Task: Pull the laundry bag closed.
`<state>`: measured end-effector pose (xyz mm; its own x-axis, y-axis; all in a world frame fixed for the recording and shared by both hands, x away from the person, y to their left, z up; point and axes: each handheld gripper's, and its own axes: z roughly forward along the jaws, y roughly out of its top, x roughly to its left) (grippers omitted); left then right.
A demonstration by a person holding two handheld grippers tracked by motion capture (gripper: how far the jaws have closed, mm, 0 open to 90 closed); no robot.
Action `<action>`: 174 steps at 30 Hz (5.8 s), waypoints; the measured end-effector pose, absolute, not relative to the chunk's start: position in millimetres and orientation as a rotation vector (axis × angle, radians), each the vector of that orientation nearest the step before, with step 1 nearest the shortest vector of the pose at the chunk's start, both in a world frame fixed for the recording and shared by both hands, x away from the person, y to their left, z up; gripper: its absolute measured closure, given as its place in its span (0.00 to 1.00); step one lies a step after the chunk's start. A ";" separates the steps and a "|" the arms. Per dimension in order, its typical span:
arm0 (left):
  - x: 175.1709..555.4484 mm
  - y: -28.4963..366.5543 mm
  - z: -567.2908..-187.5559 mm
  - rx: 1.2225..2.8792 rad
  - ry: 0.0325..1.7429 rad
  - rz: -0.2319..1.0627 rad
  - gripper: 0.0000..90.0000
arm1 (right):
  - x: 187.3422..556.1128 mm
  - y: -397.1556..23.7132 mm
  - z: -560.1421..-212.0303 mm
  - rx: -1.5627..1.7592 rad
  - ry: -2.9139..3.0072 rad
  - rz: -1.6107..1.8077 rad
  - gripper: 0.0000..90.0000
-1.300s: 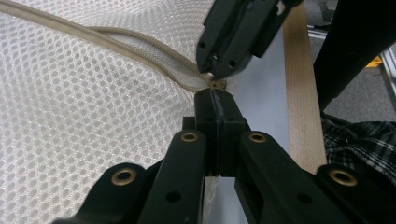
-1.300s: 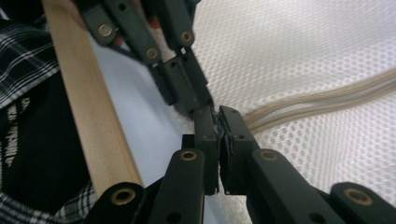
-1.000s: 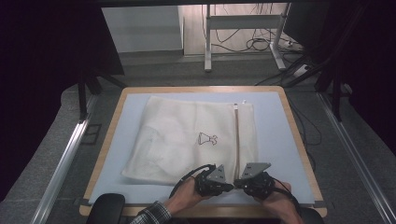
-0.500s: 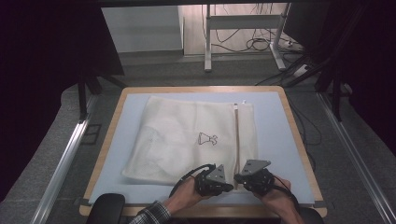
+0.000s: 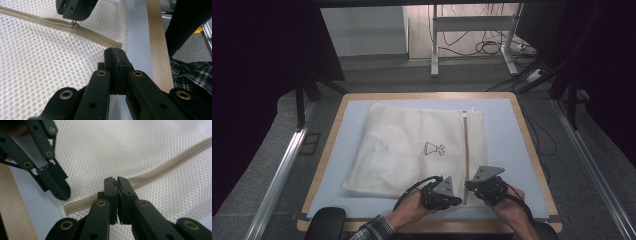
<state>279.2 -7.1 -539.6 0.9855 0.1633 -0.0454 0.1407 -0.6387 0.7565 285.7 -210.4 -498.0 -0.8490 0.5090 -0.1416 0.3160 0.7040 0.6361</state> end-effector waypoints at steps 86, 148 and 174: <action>279.2 -6.8 -540.2 2.260 0.224 0.018 1.00 | 348.6 -199.7 -499.3 0.649 2.535 0.735 0.96; 279.1 -6.7 -540.4 2.259 0.219 0.024 1.00 | 409.0 -195.8 -502.5 0.638 2.498 0.650 0.95; 279.0 -6.8 -540.5 2.258 0.221 0.024 1.00 | 444.6 -197.1 -501.9 0.618 2.483 0.642 0.95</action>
